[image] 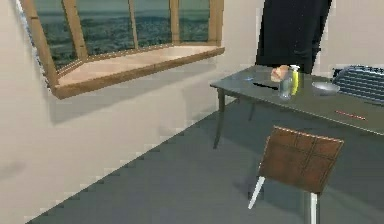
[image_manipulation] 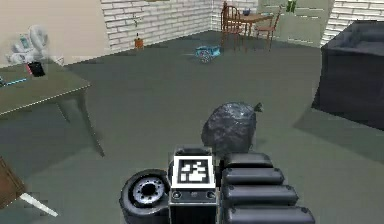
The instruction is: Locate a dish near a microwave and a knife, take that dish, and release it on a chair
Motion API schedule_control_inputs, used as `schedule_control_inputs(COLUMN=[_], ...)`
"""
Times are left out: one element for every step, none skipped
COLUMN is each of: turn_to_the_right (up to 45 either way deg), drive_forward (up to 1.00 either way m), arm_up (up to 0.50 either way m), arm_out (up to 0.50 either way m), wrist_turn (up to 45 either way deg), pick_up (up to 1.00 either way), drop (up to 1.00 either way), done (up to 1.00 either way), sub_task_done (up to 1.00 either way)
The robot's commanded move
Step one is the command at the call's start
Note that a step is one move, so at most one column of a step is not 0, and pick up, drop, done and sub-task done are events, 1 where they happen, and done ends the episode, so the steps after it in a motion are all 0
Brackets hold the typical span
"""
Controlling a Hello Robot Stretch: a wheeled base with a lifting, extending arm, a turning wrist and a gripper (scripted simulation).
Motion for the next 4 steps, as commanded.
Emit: schedule_control_inputs(turn_to_the_right=[-3.0,0.0,36.0,0.0], drive_forward=[0.0,0.95,0.0,0.5], arm_up=[0.0,0.0,0.0,0.0], arm_out=[0.0,0.0,0.0,0.0], wrist_turn=[0.0,0.0,0.0,0.0], pick_up=[0.0,0.0,0.0,0.0], drop=[0.0,0.0,0.0,0.0], done=[0.0,0.0,0.0,0.0], sub_task_done=[0.0,0.0,0.0,0.0])
